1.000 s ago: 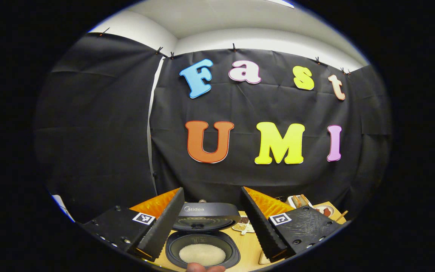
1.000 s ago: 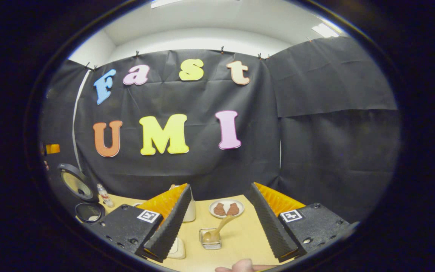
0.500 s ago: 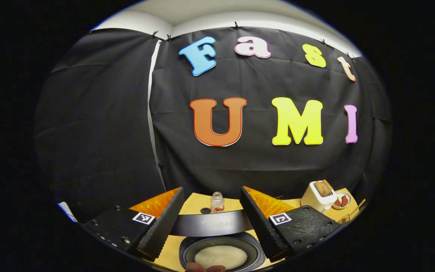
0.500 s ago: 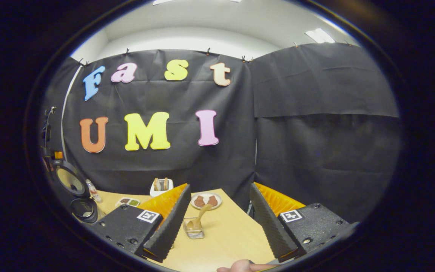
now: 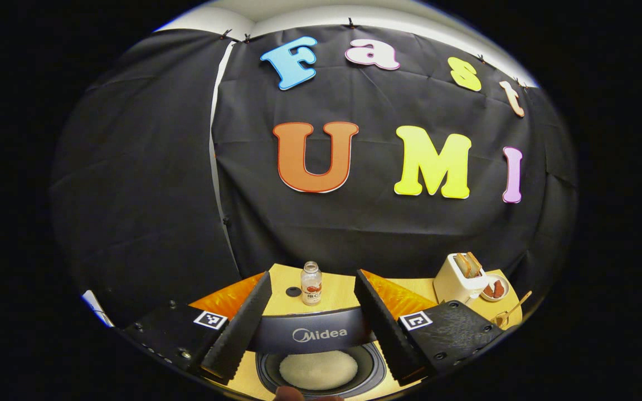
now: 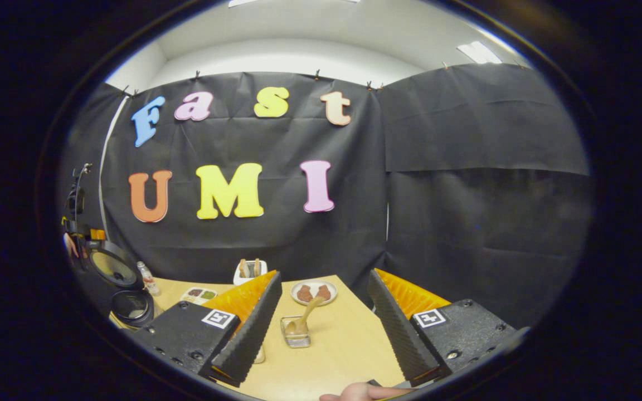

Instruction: Close the left gripper, press the button to open the rice cooker; take a wooden spoon from the chopstick holder with the right hand, scoop a spoonful of rice and pour it into the rice cooker, then put the wooden spoon back into the chopstick holder.

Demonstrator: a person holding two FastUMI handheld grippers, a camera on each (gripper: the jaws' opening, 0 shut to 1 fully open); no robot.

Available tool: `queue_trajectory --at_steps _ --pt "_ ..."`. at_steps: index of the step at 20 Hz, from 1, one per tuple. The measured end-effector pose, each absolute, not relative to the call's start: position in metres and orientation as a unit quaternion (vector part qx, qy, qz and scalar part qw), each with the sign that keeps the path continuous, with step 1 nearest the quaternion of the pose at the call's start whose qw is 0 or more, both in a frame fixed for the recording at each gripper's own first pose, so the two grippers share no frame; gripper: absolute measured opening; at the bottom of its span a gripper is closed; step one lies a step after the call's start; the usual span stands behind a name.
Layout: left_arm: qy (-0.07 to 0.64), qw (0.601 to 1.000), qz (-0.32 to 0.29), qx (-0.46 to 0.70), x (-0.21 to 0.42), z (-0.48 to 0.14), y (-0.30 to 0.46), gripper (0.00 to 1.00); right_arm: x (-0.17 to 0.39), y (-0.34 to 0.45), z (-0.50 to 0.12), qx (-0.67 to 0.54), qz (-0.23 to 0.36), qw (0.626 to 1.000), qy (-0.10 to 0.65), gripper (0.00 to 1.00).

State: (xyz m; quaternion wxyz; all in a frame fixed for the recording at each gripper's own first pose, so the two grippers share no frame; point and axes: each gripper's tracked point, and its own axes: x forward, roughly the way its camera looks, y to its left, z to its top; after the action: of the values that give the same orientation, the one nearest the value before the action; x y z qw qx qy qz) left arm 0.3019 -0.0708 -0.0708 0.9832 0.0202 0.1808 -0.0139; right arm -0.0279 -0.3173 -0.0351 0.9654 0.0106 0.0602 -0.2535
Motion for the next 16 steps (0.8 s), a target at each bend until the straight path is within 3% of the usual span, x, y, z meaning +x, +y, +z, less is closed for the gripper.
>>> queue_trajectory --at_steps 8,16 --pt "0.24 0.97 -0.022 0.002 0.225 -0.132 -0.084 0.97 -0.005 -0.281 -0.046 0.025 -0.176 0.981 0.078 0.97" --pt "0.277 0.96 -0.028 0.008 0.184 -0.184 -0.091 0.97 0.014 -0.271 -0.044 0.031 -0.138 0.987 0.079 1.0"
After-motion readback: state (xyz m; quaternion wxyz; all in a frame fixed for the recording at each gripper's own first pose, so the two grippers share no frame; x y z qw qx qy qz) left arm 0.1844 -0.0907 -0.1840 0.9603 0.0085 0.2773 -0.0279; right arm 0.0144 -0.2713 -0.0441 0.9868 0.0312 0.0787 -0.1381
